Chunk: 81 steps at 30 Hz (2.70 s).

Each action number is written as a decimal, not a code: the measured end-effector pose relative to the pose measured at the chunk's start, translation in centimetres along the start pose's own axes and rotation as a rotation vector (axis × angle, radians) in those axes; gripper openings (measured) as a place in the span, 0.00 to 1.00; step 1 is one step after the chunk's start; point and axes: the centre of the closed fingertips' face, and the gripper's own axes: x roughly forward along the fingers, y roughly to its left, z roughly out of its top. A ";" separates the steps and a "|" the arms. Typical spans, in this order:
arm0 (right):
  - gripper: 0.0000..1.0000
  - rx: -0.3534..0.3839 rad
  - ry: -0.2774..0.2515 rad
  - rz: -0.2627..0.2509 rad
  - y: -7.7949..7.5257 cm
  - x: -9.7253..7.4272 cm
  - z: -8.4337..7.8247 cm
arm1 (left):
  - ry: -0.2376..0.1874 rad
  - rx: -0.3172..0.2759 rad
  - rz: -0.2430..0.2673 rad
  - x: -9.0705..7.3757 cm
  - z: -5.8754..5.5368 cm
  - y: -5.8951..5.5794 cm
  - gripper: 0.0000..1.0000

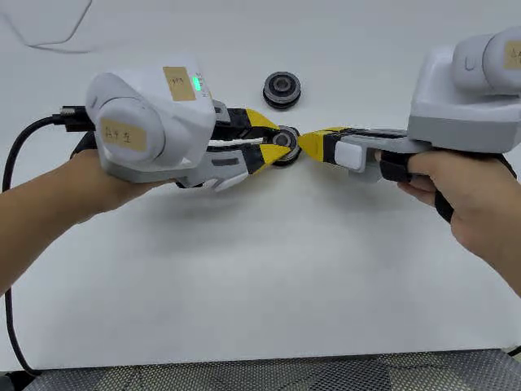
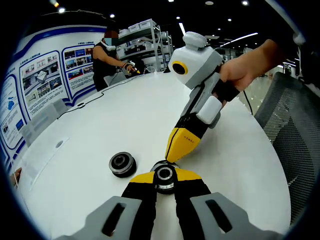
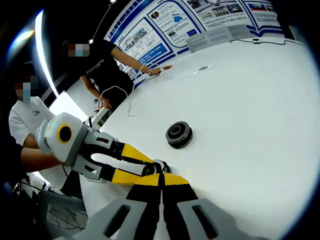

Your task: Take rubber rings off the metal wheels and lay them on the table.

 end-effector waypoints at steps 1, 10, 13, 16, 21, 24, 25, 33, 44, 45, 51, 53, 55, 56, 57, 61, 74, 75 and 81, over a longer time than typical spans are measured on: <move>0.01 0.015 -0.001 0.008 0.0 -0.1 0.0 | 0.000 -0.002 0.001 0.0 0.0 0.0 0.13; 0.01 0.043 0.003 0.037 0.4 -0.3 -0.2 | -0.002 0.002 -0.003 0.1 0.0 -0.1 0.13; 0.01 0.049 0.004 0.045 0.5 -0.3 -0.1 | -0.001 0.004 -0.002 0.1 0.0 -0.1 0.13; 0.01 0.056 0.007 0.052 0.7 -0.3 -0.1 | -0.001 0.004 -0.002 0.0 0.0 -0.1 0.13; 0.00 0.048 0.014 0.061 1.0 -0.2 -0.1 | -0.001 0.001 -0.002 0.0 0.0 -0.1 0.13; 0.00 0.045 0.018 0.065 1.1 -0.2 -0.1 | -0.002 0.000 -0.003 0.0 -0.1 0.0 0.13; 0.00 0.045 0.019 0.066 1.1 -0.2 -0.1 | -0.002 0.000 -0.003 0.0 -0.1 0.0 0.13; 0.00 0.032 0.024 0.100 2.0 -0.1 0.1 | -0.007 -0.002 -0.007 0.0 -0.1 0.0 0.13; 0.00 0.011 0.031 0.137 3.2 -0.3 0.2 | -0.013 -0.003 -0.004 0.0 -0.1 0.0 0.13; 0.00 0.013 0.034 0.136 3.3 -0.3 0.2 | -0.013 -0.003 -0.003 0.0 -0.1 0.0 0.13; 0.00 0.005 0.042 0.122 3.1 -0.2 -0.1 | -0.013 0.001 -0.003 0.0 0.0 0.0 0.13; 0.01 0.003 0.041 0.118 3.2 -0.3 0.0 | -0.013 0.002 -0.002 0.0 0.0 0.0 0.13; 0.01 0.002 0.041 0.114 3.1 -0.4 0.0 | -0.015 0.002 0.001 0.0 0.0 0.0 0.13; 0.01 0.004 0.039 0.107 3.0 -0.4 0.0 | -0.016 0.003 0.002 -0.1 0.0 0.0 0.13; 0.01 0.005 0.039 0.104 2.9 -0.4 0.0 | -0.016 0.004 0.003 -0.1 0.1 0.0 0.14; 0.01 0.017 0.035 0.092 2.7 -0.4 0.1 | -0.020 -0.009 -0.005 -0.1 0.0 0.1 0.14; 0.01 0.036 0.019 0.104 3.3 -0.3 0.5 | -0.050 -0.045 0.001 -1.3 0.5 0.0 0.19; 0.01 0.039 0.017 0.105 3.3 -0.4 0.6 | -0.052 -0.046 0.003 -1.4 0.5 0.1 0.19; 0.01 0.051 0.001 0.108 3.7 -0.5 1.3 | -0.076 -0.062 0.018 -2.6 1.0 0.1 0.28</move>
